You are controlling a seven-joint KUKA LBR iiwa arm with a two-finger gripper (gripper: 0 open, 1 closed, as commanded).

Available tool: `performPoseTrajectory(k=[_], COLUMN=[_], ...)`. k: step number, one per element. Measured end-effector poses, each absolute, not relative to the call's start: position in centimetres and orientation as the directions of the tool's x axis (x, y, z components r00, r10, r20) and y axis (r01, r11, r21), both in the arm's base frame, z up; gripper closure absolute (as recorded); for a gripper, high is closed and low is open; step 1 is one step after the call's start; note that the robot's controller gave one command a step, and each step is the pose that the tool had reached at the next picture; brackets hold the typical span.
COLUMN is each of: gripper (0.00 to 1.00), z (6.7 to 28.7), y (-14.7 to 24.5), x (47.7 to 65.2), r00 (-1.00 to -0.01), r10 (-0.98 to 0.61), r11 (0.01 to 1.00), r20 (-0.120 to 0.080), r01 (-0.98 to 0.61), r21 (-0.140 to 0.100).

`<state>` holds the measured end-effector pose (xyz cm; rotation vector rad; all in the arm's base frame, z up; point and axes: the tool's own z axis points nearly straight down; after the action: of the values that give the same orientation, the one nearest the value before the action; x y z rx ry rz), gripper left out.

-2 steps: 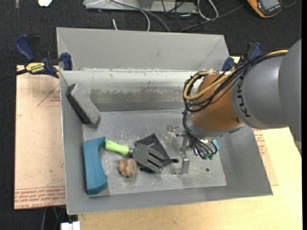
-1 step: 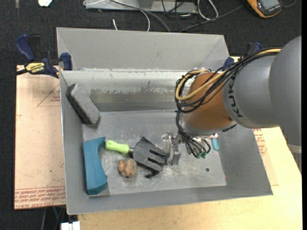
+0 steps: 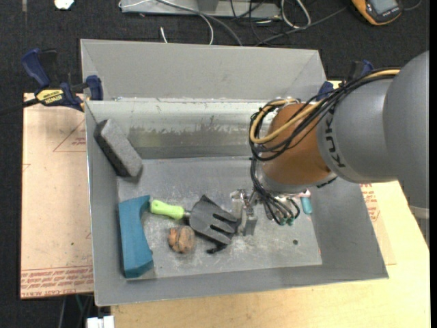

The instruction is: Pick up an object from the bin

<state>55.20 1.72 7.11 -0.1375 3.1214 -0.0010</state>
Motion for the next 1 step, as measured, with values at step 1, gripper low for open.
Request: performPoseTrajectory(k=[1], gripper=[1.00], z=[12.84], y=[2.76], x=[54.59], r00=[-0.987], r10=[-0.162], r11=[0.987], r20=[-0.013], r01=[-0.162], r21=[-0.003])
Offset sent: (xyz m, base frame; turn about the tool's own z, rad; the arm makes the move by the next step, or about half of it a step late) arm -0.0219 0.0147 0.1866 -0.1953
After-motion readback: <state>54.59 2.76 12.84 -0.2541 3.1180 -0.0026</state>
